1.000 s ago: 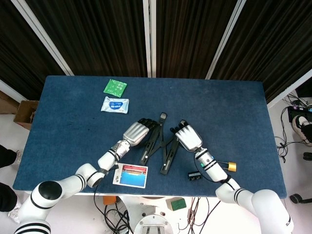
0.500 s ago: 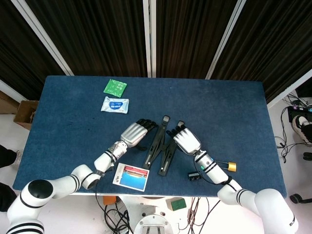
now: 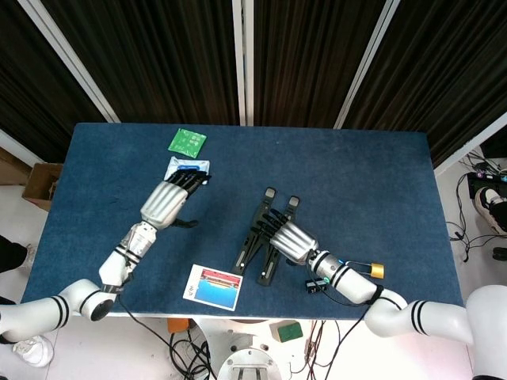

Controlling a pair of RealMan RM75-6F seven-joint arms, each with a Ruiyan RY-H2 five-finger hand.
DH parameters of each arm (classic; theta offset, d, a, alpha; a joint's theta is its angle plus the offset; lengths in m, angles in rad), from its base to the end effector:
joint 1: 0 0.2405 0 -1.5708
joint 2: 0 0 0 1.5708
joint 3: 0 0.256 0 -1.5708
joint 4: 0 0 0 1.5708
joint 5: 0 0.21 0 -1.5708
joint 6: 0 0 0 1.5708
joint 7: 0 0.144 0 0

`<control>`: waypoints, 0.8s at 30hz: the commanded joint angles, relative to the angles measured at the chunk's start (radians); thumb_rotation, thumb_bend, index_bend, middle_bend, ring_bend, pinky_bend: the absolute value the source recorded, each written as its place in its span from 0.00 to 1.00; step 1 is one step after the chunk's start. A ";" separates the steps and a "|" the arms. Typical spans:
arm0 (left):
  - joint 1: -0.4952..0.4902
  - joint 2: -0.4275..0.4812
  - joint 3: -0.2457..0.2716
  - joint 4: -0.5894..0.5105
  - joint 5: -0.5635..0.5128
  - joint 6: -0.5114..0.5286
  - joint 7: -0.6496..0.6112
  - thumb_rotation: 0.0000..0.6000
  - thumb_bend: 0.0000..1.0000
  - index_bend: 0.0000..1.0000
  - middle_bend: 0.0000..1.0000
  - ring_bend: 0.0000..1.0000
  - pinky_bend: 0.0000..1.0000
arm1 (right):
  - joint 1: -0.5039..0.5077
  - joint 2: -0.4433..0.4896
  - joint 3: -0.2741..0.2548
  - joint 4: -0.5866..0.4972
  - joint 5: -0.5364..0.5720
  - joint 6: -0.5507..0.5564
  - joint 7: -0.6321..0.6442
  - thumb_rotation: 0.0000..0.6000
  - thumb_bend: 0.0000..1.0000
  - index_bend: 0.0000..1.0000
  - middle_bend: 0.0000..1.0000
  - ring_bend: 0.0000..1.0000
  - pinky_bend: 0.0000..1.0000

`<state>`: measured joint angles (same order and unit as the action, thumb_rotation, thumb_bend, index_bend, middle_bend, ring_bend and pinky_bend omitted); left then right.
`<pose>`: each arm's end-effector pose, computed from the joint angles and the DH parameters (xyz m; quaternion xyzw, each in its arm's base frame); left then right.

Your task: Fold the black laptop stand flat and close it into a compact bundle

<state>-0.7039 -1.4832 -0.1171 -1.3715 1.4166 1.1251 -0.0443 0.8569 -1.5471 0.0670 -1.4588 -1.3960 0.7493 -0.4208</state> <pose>-0.1642 0.3469 0.0243 -0.7177 -0.3446 -0.4716 0.3790 -0.1179 -0.3151 -0.0565 0.8916 -0.1910 0.2876 0.2929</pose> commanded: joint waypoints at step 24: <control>0.096 0.044 0.017 -0.012 -0.001 0.038 -0.043 1.00 0.00 0.12 0.11 0.09 0.14 | 0.182 -0.106 0.026 0.130 0.186 -0.114 -0.148 1.00 0.39 0.59 0.46 0.30 0.35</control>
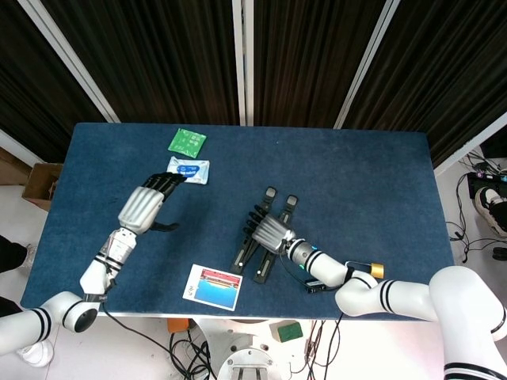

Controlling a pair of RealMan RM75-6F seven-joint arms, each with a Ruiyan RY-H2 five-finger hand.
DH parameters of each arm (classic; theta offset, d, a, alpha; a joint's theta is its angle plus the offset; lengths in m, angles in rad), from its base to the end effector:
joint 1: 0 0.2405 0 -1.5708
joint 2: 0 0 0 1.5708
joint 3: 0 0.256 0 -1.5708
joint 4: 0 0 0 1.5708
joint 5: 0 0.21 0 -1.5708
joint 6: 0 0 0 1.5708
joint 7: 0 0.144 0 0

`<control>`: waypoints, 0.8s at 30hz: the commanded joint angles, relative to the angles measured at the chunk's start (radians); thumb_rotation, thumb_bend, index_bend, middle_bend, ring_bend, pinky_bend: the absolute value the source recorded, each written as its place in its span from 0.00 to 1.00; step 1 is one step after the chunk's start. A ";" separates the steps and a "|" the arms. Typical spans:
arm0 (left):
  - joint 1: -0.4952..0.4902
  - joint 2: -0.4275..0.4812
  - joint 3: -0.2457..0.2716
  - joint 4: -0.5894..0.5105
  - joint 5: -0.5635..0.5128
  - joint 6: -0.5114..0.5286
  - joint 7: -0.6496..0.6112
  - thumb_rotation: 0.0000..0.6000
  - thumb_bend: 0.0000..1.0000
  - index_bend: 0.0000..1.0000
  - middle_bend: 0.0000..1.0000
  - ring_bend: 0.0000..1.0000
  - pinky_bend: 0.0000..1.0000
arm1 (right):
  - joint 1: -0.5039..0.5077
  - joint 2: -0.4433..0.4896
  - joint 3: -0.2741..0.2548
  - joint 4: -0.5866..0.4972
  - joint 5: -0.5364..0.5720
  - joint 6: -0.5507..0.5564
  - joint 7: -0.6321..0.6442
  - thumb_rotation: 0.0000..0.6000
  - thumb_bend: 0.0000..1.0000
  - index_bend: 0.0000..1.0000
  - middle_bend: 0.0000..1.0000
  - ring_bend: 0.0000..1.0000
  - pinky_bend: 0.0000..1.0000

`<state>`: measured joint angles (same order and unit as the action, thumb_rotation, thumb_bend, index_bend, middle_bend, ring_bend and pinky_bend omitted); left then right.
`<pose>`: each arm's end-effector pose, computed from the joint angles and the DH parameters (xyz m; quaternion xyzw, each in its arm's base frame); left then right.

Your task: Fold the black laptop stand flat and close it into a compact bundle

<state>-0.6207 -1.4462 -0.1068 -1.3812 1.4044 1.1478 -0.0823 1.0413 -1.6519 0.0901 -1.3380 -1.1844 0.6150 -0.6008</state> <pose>-0.1986 0.3343 0.0383 -0.6924 -0.3793 -0.4620 0.4041 -0.0795 -0.3431 -0.0912 0.9183 -0.1363 0.2307 0.2915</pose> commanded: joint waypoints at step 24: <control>0.292 0.243 0.069 -0.054 -0.031 0.241 0.014 1.00 0.00 0.12 0.12 0.09 0.14 | -0.333 0.334 -0.059 -0.392 -0.010 0.539 0.092 1.00 0.19 0.00 0.01 0.00 0.00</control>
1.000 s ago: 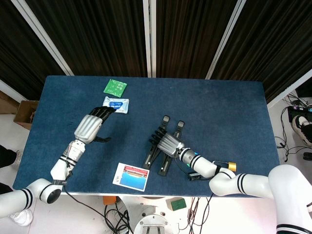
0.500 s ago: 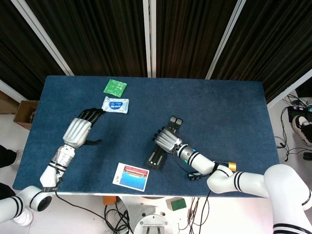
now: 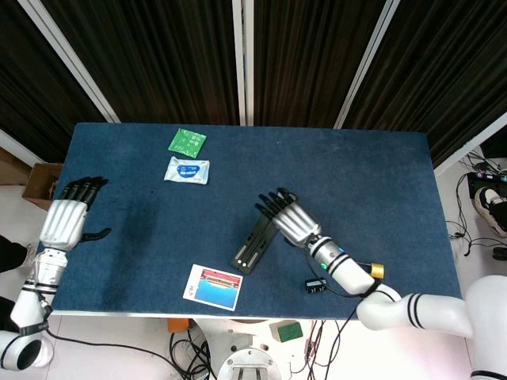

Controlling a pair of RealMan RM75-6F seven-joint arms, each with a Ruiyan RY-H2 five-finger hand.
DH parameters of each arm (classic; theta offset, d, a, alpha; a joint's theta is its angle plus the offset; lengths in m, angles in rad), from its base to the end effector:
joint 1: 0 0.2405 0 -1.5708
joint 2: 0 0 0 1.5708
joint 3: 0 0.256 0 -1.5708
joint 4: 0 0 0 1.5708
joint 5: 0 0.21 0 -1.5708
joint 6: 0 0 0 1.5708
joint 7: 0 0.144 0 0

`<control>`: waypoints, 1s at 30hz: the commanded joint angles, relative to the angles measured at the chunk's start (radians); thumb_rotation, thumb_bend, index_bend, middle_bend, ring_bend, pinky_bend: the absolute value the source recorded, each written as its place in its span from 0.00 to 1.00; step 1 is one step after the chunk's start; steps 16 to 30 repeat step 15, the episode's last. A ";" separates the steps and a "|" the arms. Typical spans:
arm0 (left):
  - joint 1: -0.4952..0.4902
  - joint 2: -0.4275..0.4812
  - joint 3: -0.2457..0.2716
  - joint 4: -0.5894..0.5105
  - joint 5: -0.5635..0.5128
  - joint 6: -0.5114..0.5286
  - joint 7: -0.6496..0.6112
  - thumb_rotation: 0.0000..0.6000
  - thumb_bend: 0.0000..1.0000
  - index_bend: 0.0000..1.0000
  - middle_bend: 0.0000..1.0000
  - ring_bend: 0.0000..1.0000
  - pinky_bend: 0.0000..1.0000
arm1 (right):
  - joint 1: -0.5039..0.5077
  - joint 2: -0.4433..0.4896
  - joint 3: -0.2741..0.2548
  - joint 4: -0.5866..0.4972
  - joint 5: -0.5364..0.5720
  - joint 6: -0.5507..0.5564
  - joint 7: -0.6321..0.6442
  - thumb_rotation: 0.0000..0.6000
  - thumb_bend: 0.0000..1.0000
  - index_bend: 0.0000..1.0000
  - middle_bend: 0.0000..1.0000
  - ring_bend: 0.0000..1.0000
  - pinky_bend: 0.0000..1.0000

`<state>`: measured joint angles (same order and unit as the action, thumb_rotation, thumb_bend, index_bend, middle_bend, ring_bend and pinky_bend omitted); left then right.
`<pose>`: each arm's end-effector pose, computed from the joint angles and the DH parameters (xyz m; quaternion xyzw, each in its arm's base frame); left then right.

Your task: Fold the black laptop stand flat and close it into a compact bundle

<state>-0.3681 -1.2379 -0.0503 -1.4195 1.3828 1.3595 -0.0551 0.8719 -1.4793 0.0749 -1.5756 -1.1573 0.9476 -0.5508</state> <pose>-0.2956 0.2747 0.1307 -0.6305 -0.3604 -0.4111 0.5510 -0.1114 -0.3327 -0.0162 0.8345 -0.2273 0.3223 0.3848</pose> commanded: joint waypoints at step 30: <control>0.297 0.088 0.110 -0.072 0.095 0.305 0.001 1.00 0.00 0.12 0.12 0.09 0.13 | -0.641 0.380 -0.219 -0.122 -0.326 0.728 0.410 1.00 0.19 0.00 0.03 0.00 0.00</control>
